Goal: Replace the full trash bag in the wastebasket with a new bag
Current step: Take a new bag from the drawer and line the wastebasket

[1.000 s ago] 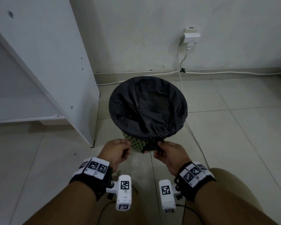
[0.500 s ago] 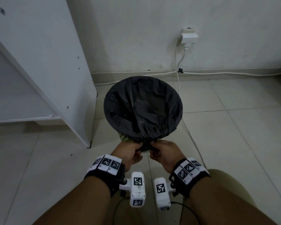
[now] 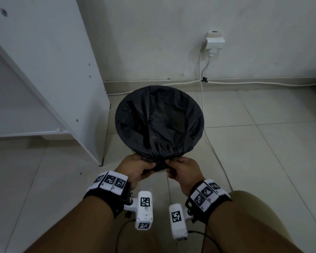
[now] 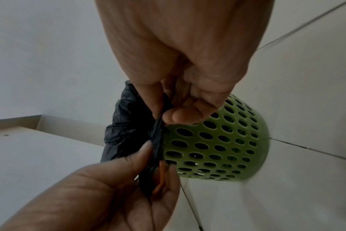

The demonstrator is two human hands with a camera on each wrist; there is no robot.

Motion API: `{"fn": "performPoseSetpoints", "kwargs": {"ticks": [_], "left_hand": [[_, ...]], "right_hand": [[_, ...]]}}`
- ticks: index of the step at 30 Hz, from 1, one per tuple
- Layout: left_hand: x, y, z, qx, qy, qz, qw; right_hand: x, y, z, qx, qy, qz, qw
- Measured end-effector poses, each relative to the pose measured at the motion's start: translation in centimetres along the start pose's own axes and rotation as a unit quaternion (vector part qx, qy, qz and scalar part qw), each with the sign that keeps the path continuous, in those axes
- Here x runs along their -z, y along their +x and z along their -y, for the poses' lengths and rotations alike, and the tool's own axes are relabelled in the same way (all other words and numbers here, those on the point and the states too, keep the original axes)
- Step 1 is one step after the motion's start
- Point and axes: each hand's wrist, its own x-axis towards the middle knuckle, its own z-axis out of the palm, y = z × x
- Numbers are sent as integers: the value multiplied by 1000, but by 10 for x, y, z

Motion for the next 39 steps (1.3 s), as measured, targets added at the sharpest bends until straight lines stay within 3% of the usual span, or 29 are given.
{"fn": "performPoseSetpoints", "kwargs": {"ticks": [5,10,15,19,23,28,33,37,39], "left_hand": [[-4,0,7,-49,62,-24,997],[3,2,6,-32,-25,-54,998],[7,5,-1,-35,-39,-96,994],[11,3,2,-36,-57,-93,993],[13,0,8,-54,-78,-95,991],[15,-6,13,-90,-63,-106,988],[8,-17,19,-139,21,-40,989],[-2,-24,20,-107,-25,11,994],[-7,-24,18,-97,-41,-2,994]], "right_hand": [[-4,2,3,19,-45,5,999],[-4,-2,1,20,-32,38,999],[-15,-4,-7,16,-4,-4,1000],[-20,-1,-6,24,-14,-29,999],[-15,-10,-12,28,39,-2,999],[-17,-13,-18,44,-48,19,998],[-38,-15,-6,56,-137,105,983],[-40,-9,-5,119,-230,110,960],[-38,-7,-4,132,-250,116,952]]}}
